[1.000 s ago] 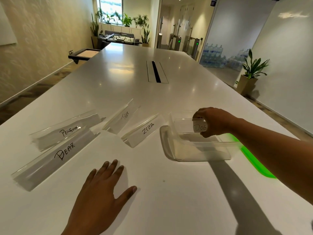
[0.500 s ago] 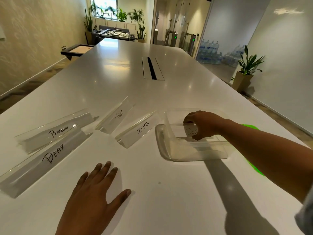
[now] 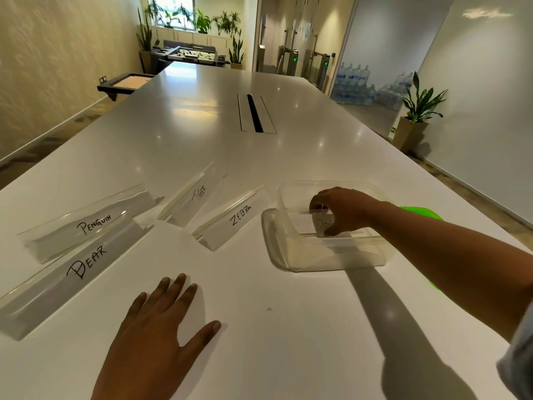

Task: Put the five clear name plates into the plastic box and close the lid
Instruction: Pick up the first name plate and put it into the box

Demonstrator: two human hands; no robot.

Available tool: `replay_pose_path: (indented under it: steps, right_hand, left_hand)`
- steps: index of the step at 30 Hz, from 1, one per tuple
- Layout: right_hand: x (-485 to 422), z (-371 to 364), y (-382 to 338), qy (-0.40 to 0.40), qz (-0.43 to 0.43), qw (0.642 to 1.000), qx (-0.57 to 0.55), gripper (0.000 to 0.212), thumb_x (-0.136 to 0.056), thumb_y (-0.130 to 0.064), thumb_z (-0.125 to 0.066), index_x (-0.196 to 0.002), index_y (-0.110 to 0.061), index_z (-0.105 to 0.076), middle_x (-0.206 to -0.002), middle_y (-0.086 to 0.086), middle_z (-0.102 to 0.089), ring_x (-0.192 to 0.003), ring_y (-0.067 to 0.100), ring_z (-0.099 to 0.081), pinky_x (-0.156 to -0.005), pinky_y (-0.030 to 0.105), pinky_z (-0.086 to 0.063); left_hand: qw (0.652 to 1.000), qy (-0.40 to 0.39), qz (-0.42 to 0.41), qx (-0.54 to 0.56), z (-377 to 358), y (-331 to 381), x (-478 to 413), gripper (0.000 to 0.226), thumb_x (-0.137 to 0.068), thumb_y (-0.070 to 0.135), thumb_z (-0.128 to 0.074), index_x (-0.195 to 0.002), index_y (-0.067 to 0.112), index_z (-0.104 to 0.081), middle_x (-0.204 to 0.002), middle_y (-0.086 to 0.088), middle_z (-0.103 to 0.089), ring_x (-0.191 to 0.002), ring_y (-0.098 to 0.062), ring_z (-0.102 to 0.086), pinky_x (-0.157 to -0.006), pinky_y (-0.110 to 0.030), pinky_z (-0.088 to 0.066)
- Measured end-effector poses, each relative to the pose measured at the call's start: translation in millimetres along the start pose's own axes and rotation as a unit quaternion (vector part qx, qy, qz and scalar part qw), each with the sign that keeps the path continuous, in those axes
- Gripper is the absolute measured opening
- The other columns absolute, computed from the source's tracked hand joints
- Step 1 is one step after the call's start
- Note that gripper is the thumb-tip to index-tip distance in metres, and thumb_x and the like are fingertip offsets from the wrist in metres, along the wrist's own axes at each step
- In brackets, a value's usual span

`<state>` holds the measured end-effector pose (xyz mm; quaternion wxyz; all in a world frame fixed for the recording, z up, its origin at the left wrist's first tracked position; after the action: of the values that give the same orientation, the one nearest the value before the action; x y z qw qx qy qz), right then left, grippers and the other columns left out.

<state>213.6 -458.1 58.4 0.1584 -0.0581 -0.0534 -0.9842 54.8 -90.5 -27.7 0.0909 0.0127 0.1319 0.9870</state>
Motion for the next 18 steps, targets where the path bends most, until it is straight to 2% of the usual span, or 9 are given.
replay_pose_path:
  steps: [4,13,18]
  right_hand:
    - [-1.5,-1.7,1.5,0.006,0.003,1.000,-0.005,0.057,-0.061,-0.036,-0.085,-0.111,-0.028,-0.058,-0.104,-0.009,-0.060,-0.093,0.015,-0.053,-0.070,0.034,-0.049]
    - [-2.7,-2.6,2.8,-0.002,-0.008,1.000,-0.012,0.059,-0.060,-0.033,-0.087,-0.111,-0.028,-0.059,-0.106,-0.007,-0.063,-0.093,0.014,-0.053,-0.076,0.038,-0.053]
    - [-2.5,-1.2,3.9,0.007,0.002,1.000,-0.008,0.056,-0.061,-0.040,-0.086,-0.109,-0.027,-0.061,-0.105,-0.009,-0.063,-0.093,0.014,-0.057,-0.076,0.035,-0.053]
  left_hand:
    - [1.000,0.003,-0.003,0.005,-0.2,-0.2,0.9,0.128,-0.045,0.093,0.025,-0.154,0.038,-0.015,-0.162,0.017,-0.001,-0.150,-0.004,0.002,-0.123,-0.033,0.000]
    - [1.000,0.008,-0.004,0.003,-1.8,-0.6,0.7,0.127,-0.046,0.093,0.025,-0.154,0.038,-0.013,-0.162,0.017,0.000,-0.150,-0.004,0.003,-0.123,-0.033,0.000]
    - [1.000,0.022,-0.007,0.016,-3.4,-2.4,2.0,0.122,-0.052,0.094,0.018,-0.153,0.037,-0.018,-0.163,0.016,-0.005,-0.150,-0.005,-0.001,-0.123,-0.033,-0.002]
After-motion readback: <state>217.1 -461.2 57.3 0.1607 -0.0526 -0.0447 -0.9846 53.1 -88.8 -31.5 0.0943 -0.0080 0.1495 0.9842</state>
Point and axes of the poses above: each hand's wrist, its own x-axis away from the middle knuckle, its own z-axis out of the back of the hand, y = z × x, the point moved 1 cm from there along -x, towards the middle knuckle
